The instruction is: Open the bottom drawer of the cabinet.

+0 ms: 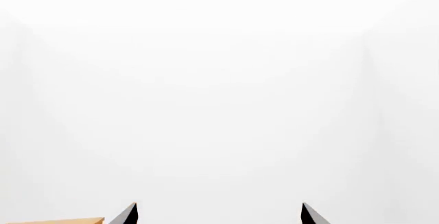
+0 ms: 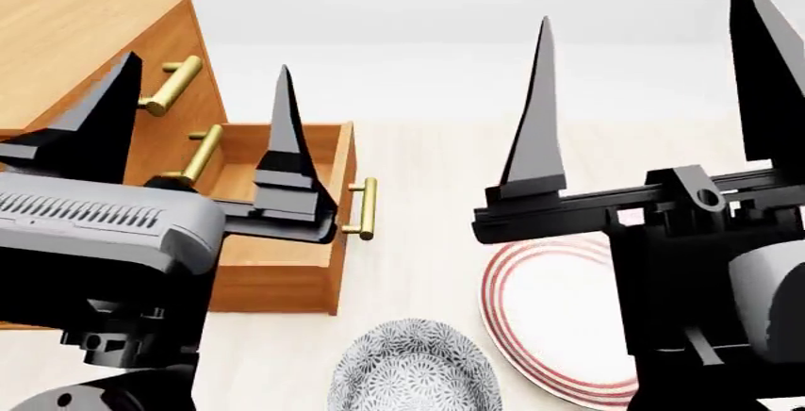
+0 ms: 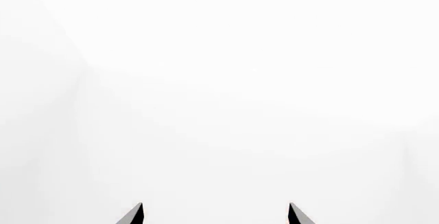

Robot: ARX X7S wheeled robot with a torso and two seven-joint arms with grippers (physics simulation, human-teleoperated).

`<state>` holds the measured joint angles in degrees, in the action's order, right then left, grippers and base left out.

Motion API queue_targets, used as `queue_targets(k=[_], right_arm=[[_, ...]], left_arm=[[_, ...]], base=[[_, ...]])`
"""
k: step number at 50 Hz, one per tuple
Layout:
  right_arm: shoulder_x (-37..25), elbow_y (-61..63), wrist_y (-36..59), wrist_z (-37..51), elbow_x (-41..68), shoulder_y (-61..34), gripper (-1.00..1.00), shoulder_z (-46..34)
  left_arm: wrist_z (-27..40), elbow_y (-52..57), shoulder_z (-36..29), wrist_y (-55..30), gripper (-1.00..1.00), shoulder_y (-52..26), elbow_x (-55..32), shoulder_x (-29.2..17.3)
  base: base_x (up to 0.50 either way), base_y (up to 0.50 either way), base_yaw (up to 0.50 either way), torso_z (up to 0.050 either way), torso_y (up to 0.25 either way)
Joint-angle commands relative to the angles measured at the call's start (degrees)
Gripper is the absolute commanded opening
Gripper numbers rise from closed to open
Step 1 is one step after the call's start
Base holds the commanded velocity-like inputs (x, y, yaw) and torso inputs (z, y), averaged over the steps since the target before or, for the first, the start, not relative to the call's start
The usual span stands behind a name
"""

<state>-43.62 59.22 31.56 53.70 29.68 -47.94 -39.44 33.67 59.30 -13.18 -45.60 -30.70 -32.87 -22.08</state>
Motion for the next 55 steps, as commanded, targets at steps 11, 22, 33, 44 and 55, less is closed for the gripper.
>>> queue_targets(k=[11,22,33,44,55], right_arm=[[-10.84,0.67,-6.23,19.47,15.06,-26.73,1.0,-22.41],[-11.99,0.4,-9.12,21.7,15.11,-30.59,1.0,-27.84],[-12.22,0.72,-10.3,23.72,17.45,-36.71,1.0,-31.65],[-12.92,0.49,-13.48,27.73,22.43,-49.48,1.0,-40.78],[-13.21,0.38,-16.7,29.9,22.33,-55.13,1.0,-47.7]], left_arm=[[18.83,0.47,-13.6,11.68,1.0,-9.31,-10.8,-14.89],[20.87,0.18,-15.66,13.78,1.0,-10.81,-11.93,-16.81],[25.09,0.59,-19.39,16.42,1.0,-15.31,-15.12,-20.12],[31.85,0.38,-27.59,20.33,1.0,-25.27,-20.19,-24.4],[33.54,0.3,-30.07,21.53,1.0,-28.37,-21.26,-25.2]], base=[[0.0,0.0,0.0,0.0,0.0],[0.0,0.0,0.0,0.0,0.0],[0.0,0.0,0.0,0.0,0.0],[0.0,0.0,0.0,0.0,0.0],[0.0,0.0,0.0,0.0,0.0]])
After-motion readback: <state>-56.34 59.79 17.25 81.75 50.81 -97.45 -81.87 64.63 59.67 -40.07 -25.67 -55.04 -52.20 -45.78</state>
